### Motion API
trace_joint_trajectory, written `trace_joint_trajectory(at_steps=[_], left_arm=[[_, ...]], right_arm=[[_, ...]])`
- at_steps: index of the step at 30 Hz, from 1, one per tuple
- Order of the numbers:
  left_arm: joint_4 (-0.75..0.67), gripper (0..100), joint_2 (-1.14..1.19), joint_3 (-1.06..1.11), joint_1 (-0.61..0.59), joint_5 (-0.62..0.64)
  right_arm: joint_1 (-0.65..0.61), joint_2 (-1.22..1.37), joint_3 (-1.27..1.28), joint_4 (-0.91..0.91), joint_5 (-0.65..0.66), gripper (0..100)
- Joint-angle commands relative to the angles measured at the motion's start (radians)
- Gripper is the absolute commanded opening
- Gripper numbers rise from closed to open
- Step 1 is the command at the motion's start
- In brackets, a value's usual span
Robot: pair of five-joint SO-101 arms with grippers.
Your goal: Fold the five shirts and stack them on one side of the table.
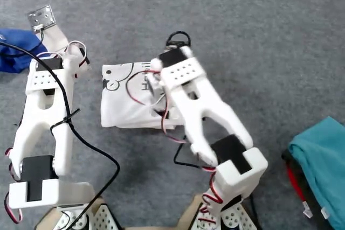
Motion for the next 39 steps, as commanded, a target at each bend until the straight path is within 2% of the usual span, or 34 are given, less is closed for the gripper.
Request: trace_joint_trajectory(at_steps=[1,6,15,21,24,26,32,39], left_arm=[[-0.018,2,-0.007,-0.005,0.009,-0.002],[-0.018,2,-0.007,-0.005,0.006,-0.002],[-0.020,2,-0.007,-0.005,0.006,-0.002],[-0.020,2,0.018,-0.011,0.006,-0.002],[-0.029,2,0.067,-0.029,0.005,-0.003],[-0.032,2,0.090,-0.046,0.002,-0.003],[-0.028,2,0.110,-0.063,-0.006,-0.003],[-0.032,2,0.110,-0.063,-0.011,-0.003]], right_arm=[[-0.056,-0.022,0.012,-0.101,-0.143,35.0],[-0.065,-0.022,0.099,-0.259,-0.373,35.0],[-0.047,-0.022,0.271,-0.560,-0.479,35.0],[-0.035,0.002,0.369,-0.695,-0.479,35.0],[-0.033,0.062,0.372,-0.704,-0.470,33.5],[-0.025,0.093,0.371,-0.704,-0.456,27.7],[0.021,0.110,0.337,-0.666,-0.319,0.9],[0.042,0.102,0.305,-0.588,-0.236,0.5]])
